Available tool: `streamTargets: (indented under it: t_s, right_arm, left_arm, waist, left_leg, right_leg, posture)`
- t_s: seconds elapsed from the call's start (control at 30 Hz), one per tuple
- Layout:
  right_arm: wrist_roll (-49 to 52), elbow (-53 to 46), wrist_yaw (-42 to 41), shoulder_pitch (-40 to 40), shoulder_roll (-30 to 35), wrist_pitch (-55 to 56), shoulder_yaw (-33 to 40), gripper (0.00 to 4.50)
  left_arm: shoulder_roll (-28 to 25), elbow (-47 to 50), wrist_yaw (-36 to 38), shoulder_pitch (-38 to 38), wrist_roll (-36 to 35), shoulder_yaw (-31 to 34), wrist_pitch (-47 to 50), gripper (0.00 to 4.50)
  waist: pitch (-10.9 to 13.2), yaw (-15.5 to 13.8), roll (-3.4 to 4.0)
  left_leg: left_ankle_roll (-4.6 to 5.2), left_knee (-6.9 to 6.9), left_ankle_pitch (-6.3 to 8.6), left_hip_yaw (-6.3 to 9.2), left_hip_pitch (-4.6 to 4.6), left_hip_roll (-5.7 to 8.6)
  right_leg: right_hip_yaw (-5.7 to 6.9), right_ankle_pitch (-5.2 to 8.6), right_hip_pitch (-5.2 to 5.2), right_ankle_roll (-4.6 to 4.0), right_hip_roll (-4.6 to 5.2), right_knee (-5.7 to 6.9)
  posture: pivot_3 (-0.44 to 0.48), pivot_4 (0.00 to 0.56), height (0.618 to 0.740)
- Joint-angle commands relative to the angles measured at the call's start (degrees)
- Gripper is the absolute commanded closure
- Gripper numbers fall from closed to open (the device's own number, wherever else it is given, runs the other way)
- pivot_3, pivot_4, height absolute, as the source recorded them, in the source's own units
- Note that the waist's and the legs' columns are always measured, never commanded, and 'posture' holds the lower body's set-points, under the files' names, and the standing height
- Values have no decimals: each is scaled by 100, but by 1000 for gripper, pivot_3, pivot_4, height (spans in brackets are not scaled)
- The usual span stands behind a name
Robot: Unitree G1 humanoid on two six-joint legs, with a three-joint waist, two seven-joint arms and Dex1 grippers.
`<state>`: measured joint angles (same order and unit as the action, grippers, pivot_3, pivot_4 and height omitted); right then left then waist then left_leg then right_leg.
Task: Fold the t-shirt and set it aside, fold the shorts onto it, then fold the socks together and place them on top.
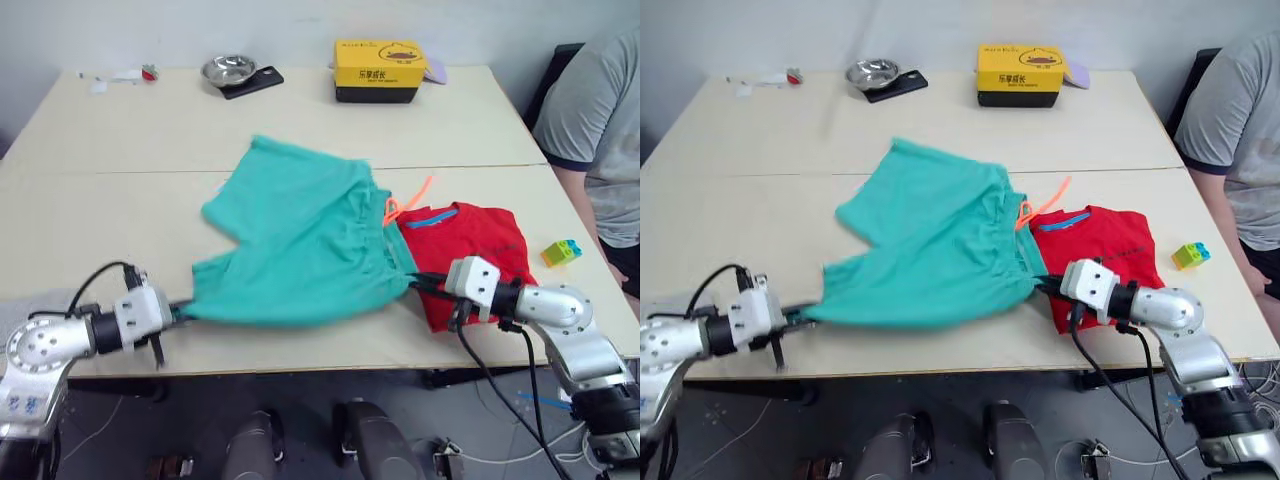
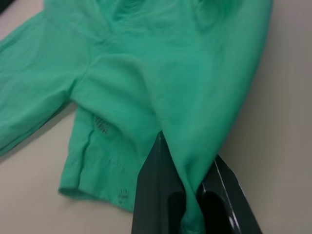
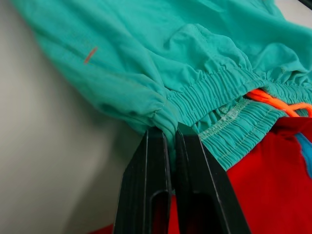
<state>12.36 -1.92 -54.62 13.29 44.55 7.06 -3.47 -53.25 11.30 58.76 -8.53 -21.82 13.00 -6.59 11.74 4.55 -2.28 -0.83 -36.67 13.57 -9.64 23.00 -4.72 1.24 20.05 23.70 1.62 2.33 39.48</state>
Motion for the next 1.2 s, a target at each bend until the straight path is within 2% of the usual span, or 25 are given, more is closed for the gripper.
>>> streamTargets:
  t_s: [0.03,0.1,0.17,0.23,0.27,0.43,0.6,0.77,0.97,1.1,1.2]
  right_arm:
    - [218,-280,-119,-172,338,-124,579,4500]
    - [247,-302,-218,-302,425,-148,656,4500]
    - [253,-290,-401,-480,537,-93,691,4500]
    - [307,-317,-638,-680,654,-82,706,4500]
    - [356,-359,-756,-786,701,-85,715,4500]
    - [903,-790,-1484,-1430,1039,-594,709,4500]
    - [1180,-1096,-1782,-1710,1266,-1078,743,4500]
    - [1550,-1039,-1474,-1144,1100,-1951,870,4500]
    - [2177,-1002,-1154,-359,890,-3144,970,4500]
    - [2441,-843,-672,402,540,-3906,955,4500]
    - [2489,-763,-243,833,167,-4262,948,4500]
  left_arm:
    - [-387,849,447,-479,-743,452,909,4438]
    - [-532,1063,563,-610,-1067,553,1425,4438]
    - [-725,1254,722,-722,-1334,575,2013,4438]
    - [-923,1410,927,-881,-1492,580,2496,4438]
    - [-1020,1461,1051,-991,-1511,595,2641,4438]
    - [-1324,1562,1433,-1293,-1460,674,3160,4438]
    - [-1485,1469,1744,-986,-1647,657,3591,4438]
    - [-1291,514,1799,731,-1783,150,3823,4438]
    - [-892,-1159,2136,3073,-1219,-768,3661,4438]
    - [-340,-2966,2399,4861,-592,-1319,3282,4438]
    - [162,-4400,2502,5921,-242,-1406,2791,4438]
  waist:
    - [-3,-17,1]
    - [-14,-22,22]
    - [-20,-21,15]
    - [-24,-20,10]
    - [-24,-15,10]
    - [-24,-12,10]
    - [-23,-9,6]
    - [-23,-17,7]
    - [-23,-38,6]
    - [-23,-78,1]
    - [-24,-120,1]
  left_leg:
    - [1,30,-7,0,-37,3]
    - [-6,70,-11,17,-96,6]
    - [-7,88,-11,53,-103,5]
    - [-1,112,-14,54,-91,5]
    - [18,116,-23,52,-90,6]
    - [-20,121,-5,51,-84,3]
    - [-22,121,5,53,-84,2]
    - [-6,111,17,52,-87,4]
    - [4,109,-3,52,-83,4]
    - [25,103,-16,48,-67,4]
    - [-12,77,-22,43,-54,-5]
  right_leg:
    - [3,-7,-31,-11,1,-20]
    - [13,0,-97,-65,-2,-88]
    - [24,-3,-127,-83,-15,-131]
    - [30,-32,-124,-30,-18,-143]
    - [30,-37,-121,-22,-17,-142]
    - [20,-2,-112,-3,-31,-142]
    - [13,9,-113,-2,-35,-146]
    - [12,-7,-116,-17,-32,-149]
    - [16,-37,-113,-24,-28,-152]
    - [16,-42,-97,-16,-34,-138]
    - [-1,-37,-80,-10,-57,-120]
  posture:
    - [0,150,740]
    - [0,150,740]
    - [0,150,740]
    - [0,150,740]
    - [0,150,740]
    - [0,150,740]
    - [0,150,740]
    - [0,150,740]
    - [0,150,740]
    - [0,150,740]
    - [0,150,740]
